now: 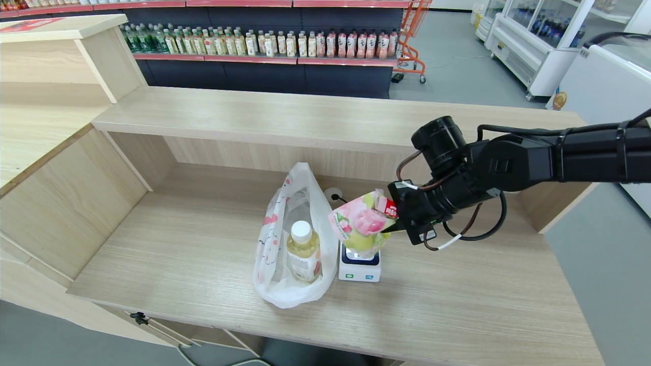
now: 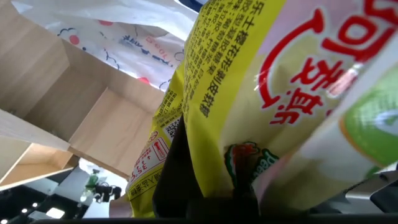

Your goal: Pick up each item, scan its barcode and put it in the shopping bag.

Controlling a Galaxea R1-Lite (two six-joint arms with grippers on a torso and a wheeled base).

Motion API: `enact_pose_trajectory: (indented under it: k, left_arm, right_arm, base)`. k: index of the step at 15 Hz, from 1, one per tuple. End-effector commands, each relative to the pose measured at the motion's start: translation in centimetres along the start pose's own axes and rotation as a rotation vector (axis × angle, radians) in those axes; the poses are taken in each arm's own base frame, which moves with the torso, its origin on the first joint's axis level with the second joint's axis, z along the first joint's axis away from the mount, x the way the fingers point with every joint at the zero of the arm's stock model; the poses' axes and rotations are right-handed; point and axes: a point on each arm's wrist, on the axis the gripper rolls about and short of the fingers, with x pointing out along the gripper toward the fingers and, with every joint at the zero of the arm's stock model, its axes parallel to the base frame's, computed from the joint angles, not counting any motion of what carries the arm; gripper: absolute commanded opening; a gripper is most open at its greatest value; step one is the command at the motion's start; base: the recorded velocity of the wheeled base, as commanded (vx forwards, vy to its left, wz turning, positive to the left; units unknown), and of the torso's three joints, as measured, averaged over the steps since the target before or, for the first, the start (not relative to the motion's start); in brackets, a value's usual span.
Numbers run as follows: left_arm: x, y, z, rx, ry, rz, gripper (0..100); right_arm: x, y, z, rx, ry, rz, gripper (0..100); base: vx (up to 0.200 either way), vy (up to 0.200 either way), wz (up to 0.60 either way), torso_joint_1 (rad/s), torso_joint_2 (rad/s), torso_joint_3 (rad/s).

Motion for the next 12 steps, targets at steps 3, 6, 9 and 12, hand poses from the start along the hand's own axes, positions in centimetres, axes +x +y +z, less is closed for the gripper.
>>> enact_pose_trajectory:
  k: [3,6,9,12]
  left_arm:
    - [0.0,0.0,0.01,0.0,-0.001,-0.002,100]
    - [0.0,0.0,0.01,0.0,-0.001,0.0,100]
    - [0.0,0.0,0.01,0.0,-0.001,-0.002,100]
    - [0.0,0.0,0.01,0.0,-0.001,-0.002,100]
  right_arm:
    - [0.28,-0.35,0.14,-0.005,0.019,0.028,0]
    - [0.4,-0.41,0.39,-0.004,0.053,0.048,0]
    - [0.58,-0.57,0.52,-0.012,0.094,0.079,0]
    - [0.86,-0.69,0.64,-0.021,0.098,0.111,0]
  base:
    - [0.0,0.0,0.0,0.0,0.0,0.0]
    - [0.0,0.0,0.0,0.0,0.0,0.0]
    - [0.0,0.0,0.0,0.0,0.0,0.0]
    - [0.0,0.0,0.0,0.0,0.0,0.0]
